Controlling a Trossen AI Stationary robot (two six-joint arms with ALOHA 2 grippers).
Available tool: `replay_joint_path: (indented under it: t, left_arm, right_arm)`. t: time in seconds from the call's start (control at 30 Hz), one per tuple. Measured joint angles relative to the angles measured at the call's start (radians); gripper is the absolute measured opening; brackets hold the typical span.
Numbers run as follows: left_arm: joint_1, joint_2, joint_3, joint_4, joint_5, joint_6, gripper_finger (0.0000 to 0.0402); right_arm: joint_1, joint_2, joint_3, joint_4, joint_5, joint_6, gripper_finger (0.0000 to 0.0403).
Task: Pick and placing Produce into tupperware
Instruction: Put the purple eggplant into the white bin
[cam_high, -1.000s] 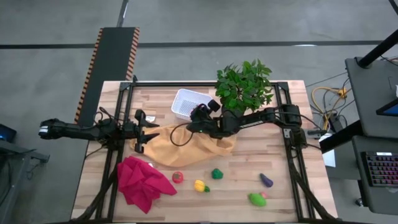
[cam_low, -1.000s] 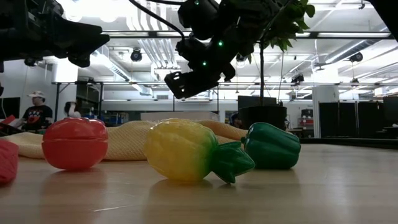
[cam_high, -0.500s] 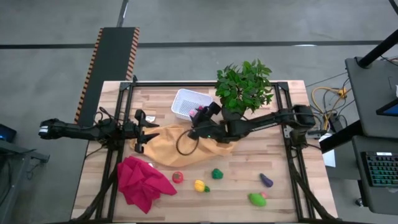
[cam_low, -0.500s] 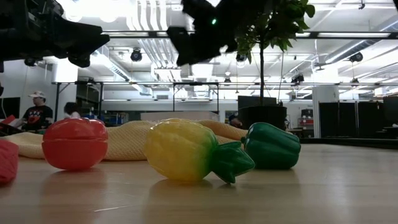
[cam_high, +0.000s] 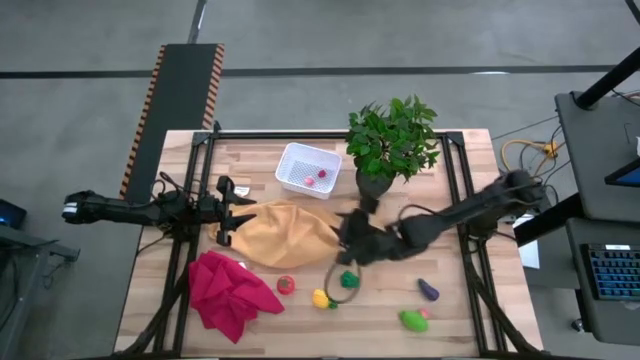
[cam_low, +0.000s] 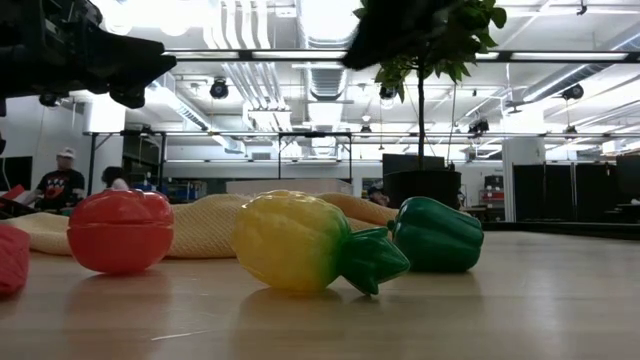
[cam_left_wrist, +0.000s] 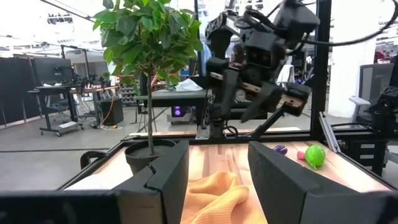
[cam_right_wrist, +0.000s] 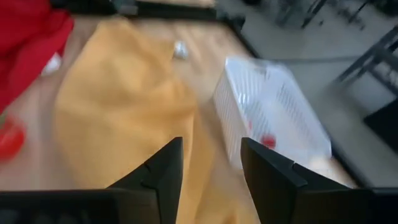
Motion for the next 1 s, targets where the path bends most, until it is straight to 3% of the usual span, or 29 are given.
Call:
replay_joint_path:
  t: [0.1, 0.23, 0.53, 0.77, 1.0]
  left_arm:
    - [0.000, 0.000, 0.000, 0.000, 0.000, 0.000, 0.0152]
    - [0.000, 0.000, 0.000, -0.002, 0.000, 0.000, 0.0152]
    - [0.000, 0.014, 0.000, -0.006, 0.000, 0.000, 0.0152]
    - [0.000, 0.032, 0.000, -0.002, 0.000, 0.000, 0.0152]
    - [0.000, 0.038, 0.000, 0.002, -0.006, 0.000, 0.0152]
  right_arm:
    - [0.076, -0.066, -0.026, -0.199, -0.010, 0.183, 0.0149]
    - [0.191, -0.166, -0.067, -0.394, -0.103, 0.431, 0.0148]
    - [0.422, -0.324, -0.204, -0.491, -0.299, 1.008, 0.0143]
    - [0.500, -0.326, -0.280, -0.527, -0.438, 1.269, 0.0135]
    - [0.519, -0.293, -0.287, -0.573, -0.566, 1.379, 0.0136]
